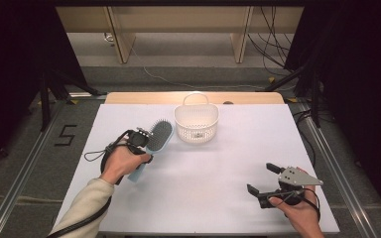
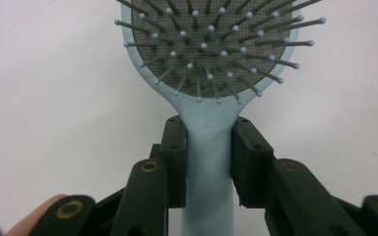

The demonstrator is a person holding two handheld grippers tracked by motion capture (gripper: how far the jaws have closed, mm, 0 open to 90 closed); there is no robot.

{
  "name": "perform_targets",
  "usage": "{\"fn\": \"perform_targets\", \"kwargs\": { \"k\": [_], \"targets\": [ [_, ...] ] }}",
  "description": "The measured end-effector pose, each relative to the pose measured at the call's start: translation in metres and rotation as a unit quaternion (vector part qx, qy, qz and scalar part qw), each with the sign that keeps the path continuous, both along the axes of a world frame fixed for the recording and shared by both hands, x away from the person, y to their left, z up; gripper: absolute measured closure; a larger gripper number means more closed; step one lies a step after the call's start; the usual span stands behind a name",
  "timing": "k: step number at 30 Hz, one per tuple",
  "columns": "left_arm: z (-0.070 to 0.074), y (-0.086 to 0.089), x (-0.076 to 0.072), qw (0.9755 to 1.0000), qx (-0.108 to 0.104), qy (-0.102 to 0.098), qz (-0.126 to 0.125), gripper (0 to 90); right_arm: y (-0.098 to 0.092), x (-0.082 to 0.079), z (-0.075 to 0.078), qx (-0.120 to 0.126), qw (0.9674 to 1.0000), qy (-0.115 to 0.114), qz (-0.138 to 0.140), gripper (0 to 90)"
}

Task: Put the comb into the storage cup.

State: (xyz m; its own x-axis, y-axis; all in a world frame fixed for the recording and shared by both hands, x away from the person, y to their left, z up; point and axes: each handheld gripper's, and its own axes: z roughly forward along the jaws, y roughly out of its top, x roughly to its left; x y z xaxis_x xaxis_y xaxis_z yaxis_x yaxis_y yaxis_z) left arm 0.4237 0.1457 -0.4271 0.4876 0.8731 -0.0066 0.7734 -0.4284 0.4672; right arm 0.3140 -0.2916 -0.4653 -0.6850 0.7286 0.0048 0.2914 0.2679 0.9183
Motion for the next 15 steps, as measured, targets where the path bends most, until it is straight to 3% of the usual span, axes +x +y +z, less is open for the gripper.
{"fn": "perform_targets", "kwargs": {
  "k": [15],
  "targets": [
    [0.0036, 0.0009, -0.0002, 0.9996, -0.008, -0.024, 0.007, 69.9, -0.0002, -0.0002, 0.0003, 0.001, 1.0000, -0.001, -0.001, 0.3]
  ]
}}
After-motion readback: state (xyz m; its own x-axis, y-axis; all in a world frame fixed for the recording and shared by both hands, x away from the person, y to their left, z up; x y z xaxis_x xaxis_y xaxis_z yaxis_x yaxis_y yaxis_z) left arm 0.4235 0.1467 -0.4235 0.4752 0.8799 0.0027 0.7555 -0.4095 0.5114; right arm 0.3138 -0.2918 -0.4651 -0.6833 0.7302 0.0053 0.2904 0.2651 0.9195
